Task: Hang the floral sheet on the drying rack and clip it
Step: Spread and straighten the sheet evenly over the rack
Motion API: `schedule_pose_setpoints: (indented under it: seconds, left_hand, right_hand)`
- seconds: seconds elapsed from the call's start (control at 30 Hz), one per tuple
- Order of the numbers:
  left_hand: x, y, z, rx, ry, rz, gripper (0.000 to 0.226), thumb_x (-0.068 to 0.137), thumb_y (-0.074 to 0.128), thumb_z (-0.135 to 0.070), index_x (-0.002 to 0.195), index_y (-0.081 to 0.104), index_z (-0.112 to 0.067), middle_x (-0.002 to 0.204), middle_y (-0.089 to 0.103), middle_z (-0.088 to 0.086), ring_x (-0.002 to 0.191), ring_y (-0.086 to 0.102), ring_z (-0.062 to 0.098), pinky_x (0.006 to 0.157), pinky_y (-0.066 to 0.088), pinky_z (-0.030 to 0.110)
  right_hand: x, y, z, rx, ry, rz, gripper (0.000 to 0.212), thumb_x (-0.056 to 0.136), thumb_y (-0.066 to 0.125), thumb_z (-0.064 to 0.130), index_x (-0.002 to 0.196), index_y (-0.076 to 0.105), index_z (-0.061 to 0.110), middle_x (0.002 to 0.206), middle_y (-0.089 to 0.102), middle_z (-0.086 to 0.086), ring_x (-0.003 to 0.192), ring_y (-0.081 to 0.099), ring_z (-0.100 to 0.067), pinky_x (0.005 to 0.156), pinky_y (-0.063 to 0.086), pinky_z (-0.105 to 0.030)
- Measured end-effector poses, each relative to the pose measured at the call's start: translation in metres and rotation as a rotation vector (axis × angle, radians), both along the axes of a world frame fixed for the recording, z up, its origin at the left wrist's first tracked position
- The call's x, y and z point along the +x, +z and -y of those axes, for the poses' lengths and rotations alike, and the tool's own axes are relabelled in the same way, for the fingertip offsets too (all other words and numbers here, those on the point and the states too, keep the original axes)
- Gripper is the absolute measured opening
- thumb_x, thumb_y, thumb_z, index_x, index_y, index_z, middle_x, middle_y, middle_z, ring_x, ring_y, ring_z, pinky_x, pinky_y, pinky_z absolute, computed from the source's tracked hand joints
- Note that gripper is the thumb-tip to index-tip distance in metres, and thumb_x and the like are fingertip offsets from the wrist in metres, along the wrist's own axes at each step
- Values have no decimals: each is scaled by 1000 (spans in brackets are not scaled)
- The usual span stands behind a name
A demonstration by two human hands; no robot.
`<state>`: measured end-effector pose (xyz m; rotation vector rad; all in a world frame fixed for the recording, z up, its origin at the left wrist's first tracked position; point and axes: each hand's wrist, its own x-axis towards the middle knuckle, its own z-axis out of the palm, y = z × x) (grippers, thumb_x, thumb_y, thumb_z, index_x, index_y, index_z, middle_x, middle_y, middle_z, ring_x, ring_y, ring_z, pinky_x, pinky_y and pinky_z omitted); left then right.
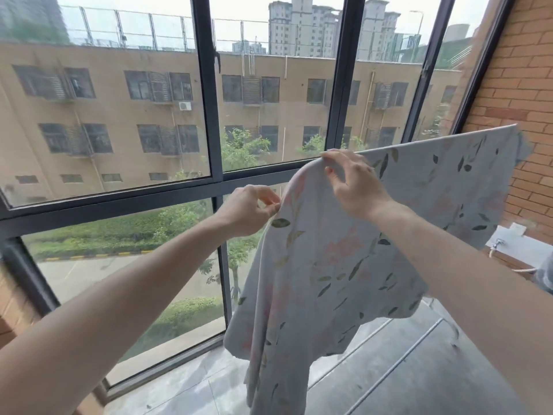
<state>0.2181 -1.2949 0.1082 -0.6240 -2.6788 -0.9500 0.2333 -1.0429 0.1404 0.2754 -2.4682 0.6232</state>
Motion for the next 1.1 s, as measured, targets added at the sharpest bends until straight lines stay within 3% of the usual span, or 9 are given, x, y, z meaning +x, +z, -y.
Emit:
schedule_pose_setpoints:
  seconds: [0.1, 0.2, 0.33, 0.47, 0.6, 0.73, 0.93, 1.03, 1.1]
  left_hand:
    - [-17, 2, 0, 67, -56, 72, 23, 98, 69, -39, 118, 74, -31, 110, 72, -17, 93, 67, 1, 77, 54, 26]
    - [-27, -2, -1, 44, -156, 187, 12, 98, 70, -29, 106, 78, -25, 103, 75, -15, 87, 69, 3, 63, 52, 16]
    - [-35, -9, 2, 70, -118, 30, 12, 97, 70, -16, 91, 79, -22, 91, 76, -10, 63, 63, -6, 56, 44, 8]
    - [-48, 2, 8, 271, -44, 15, 9, 97, 71, -11, 94, 76, -17, 91, 76, -3, 65, 74, 9, 53, 51, 17]
    - [-60, 12, -4, 347, 3, -5, 14, 95, 68, -1, 96, 76, -13, 90, 73, -2, 64, 73, 8, 57, 53, 15]
    - [-71, 7, -31, 219, -27, 60, 27, 87, 64, -1, 85, 75, -26, 82, 73, -9, 80, 67, 8, 66, 49, 17]
    - [-61, -2, -58, 12, -177, 226, 10, 87, 70, -12, 77, 71, -14, 64, 61, -14, 61, 50, 11, 46, 38, 16]
    - [-53, -7, -40, 146, -121, 247, 17, 87, 70, -11, 94, 79, -23, 79, 73, -19, 68, 63, 3, 56, 45, 11]
    - [-41, -19, -21, 238, -52, 231, 23, 85, 74, -15, 101, 78, -30, 96, 76, -15, 86, 70, 4, 70, 55, 20]
  right_hand:
    - [-10, 4, 2, 16, -16, -10, 37, 108, 46, 34, 141, 59, 26, 143, 58, 4, 138, 47, -22, 119, 31, -45]
    - [-15, 7, 5, -22, -19, -9, 32, 108, 47, 34, 134, 65, 27, 137, 62, 5, 132, 50, -22, 115, 35, -41]
    - [-17, 8, 4, -57, -38, -23, 27, 107, 48, 35, 125, 69, 31, 128, 64, 8, 126, 51, -20, 103, 37, -34]
    - [-19, 11, -1, -69, -55, -9, 27, 107, 49, 36, 123, 70, 32, 125, 66, 10, 123, 53, -17, 98, 37, -32]
    - [-22, 13, 0, -78, -50, -12, 27, 107, 49, 38, 120, 72, 31, 120, 66, 8, 121, 52, -17, 94, 35, -30]
    - [-23, 14, 1, -48, -32, -6, 31, 108, 46, 40, 119, 72, 27, 115, 66, 7, 120, 51, -19, 94, 37, -33]
    - [-27, 10, -5, 2, -13, -13, 35, 110, 39, 41, 115, 70, 23, 112, 67, 3, 117, 50, -23, 93, 35, -35]
    - [-29, 6, -10, 16, 19, -41, 35, 110, 38, 42, 116, 68, 25, 110, 64, 5, 118, 48, -23, 100, 34, -39]
    - [-29, 1, -9, 16, 48, -52, 34, 109, 37, 43, 118, 65, 25, 114, 61, 5, 122, 46, -24, 106, 32, -42]
